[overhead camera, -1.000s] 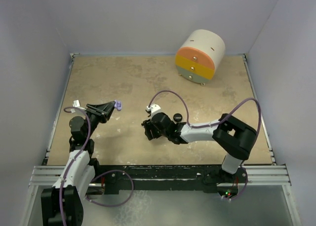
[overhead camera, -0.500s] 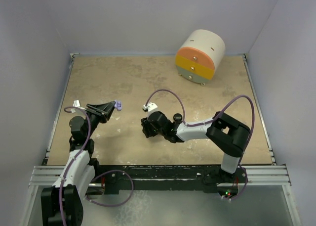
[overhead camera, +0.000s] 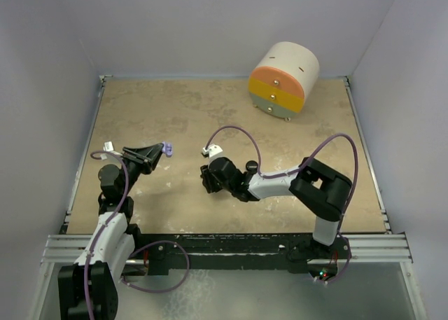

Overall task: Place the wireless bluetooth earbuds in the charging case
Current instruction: Pick up the earbud from the center of the board.

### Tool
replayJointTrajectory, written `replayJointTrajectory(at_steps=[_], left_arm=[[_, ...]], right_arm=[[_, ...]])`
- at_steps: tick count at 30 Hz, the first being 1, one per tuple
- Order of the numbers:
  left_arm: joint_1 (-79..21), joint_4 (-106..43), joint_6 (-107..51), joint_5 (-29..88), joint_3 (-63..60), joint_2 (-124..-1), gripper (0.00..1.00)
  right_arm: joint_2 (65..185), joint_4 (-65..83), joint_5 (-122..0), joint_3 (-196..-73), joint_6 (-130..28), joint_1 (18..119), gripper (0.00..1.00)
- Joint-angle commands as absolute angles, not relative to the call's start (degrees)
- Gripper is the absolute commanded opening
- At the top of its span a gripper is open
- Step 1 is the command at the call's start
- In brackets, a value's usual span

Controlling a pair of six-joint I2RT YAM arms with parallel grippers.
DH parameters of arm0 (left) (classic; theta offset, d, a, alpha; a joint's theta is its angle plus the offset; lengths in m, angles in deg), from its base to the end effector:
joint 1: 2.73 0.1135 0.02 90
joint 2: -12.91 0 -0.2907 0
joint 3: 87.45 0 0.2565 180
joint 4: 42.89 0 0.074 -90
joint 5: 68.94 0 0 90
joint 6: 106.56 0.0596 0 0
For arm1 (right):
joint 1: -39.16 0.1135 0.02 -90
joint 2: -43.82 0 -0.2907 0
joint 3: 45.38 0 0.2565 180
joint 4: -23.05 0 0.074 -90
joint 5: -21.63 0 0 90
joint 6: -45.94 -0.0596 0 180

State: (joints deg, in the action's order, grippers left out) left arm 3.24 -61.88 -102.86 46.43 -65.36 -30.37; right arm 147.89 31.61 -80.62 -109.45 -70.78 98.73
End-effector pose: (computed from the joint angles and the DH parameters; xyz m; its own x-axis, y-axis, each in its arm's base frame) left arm 0.1770 -0.0072 0.2152 -0.3336 -0.9415 -0.0481 -0.0167 0.0569 -0.9982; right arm 0.2135 0.3385 0.1616 -0.5736 -0.1090 -0.8118 -0.5520 0.7837 0.2848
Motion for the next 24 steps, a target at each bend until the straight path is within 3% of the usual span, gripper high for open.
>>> replayJointTrajectory(at_steps=[1,19,24], left_arm=[[3.7,-65.5,-102.4,47.2,-63.9,-30.2,0.0],[3.6,-65.7,-102.5,47.3,-64.0,-30.4,0.0],[3.7,-65.8,-102.5,47.2,-63.9,-30.4,0.0]], right_arm=[[149.7,31.9,-79.7,-110.4,-71.0,98.9,0.4],[150.4,30.3,-80.7,-112.7,-71.1,98.9,0.32],[150.1,29.8,-81.1,-112.7,-71.1,98.8,0.23]])
